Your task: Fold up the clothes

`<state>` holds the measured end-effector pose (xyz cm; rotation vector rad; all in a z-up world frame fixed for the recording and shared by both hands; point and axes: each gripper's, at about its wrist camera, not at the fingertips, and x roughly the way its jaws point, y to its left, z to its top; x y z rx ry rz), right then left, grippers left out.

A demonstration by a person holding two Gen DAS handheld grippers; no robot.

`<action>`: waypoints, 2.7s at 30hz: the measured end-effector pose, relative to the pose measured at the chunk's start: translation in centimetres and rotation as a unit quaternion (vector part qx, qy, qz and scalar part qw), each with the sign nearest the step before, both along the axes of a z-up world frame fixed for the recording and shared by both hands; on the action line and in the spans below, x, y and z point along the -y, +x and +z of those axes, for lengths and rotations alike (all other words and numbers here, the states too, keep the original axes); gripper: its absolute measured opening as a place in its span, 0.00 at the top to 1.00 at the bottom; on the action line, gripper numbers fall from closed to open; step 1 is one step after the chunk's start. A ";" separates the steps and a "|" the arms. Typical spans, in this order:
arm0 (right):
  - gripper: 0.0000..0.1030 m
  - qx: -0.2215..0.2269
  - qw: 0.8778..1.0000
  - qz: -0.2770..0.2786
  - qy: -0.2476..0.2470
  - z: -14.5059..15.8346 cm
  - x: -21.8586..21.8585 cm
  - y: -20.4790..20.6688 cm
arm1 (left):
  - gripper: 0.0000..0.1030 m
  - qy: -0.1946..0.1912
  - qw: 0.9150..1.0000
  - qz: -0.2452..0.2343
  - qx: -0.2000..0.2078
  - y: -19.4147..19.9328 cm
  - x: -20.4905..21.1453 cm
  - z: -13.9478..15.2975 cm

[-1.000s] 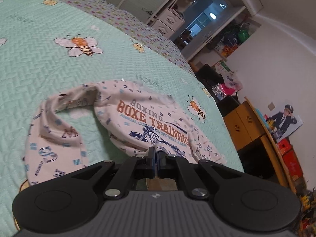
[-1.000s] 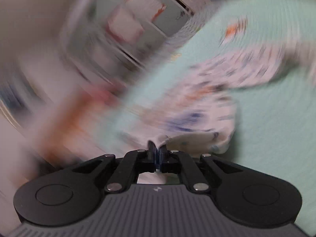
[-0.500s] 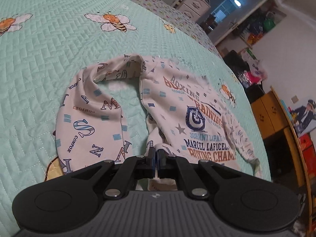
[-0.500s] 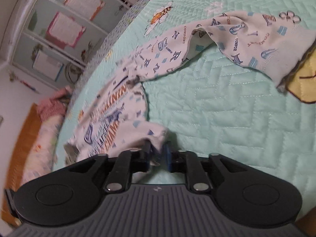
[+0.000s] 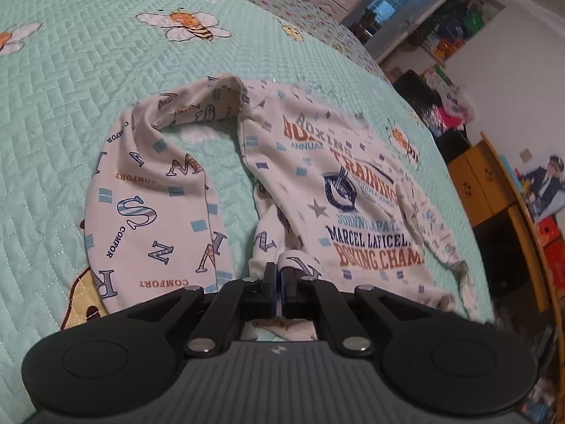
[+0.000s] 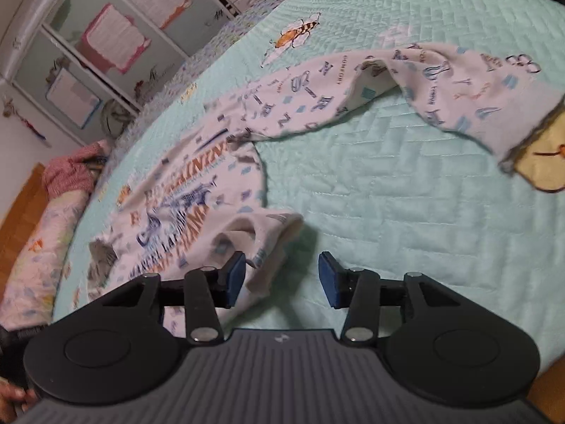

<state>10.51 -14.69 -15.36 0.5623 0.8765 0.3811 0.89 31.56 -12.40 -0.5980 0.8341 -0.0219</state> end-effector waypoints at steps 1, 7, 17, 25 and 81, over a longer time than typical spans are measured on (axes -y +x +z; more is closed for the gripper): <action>0.84 0.004 1.000 0.002 0.004 0.0 -0.3 0.2 | 1.00 0.009 1.000 -0.007 0.000 0.0 0.2 0.1; 0.98 0.057 0.998 0.014 0.001 2.5 0.7 -1.0 | 1.00 0.026 0.999 -0.020 0.016 -0.2 0.1 1.0; 1.00 0.076 0.995 0.008 -0.058 5.1 5.0 -3.3 | 1.00 0.010 1.000 0.002 0.026 -1.6 -1.9 2.2; 0.79 0.104 0.985 0.111 -0.081 4.9 -0.5 -5.2 | 0.91 0.089 0.992 -0.087 0.010 -2.3 2.1 1.6; 0.92 0.079 0.960 0.268 -0.013 2.0 -7.9 -4.7 | 0.99 0.060 0.993 -0.047 0.092 -1.2 1.3 4.9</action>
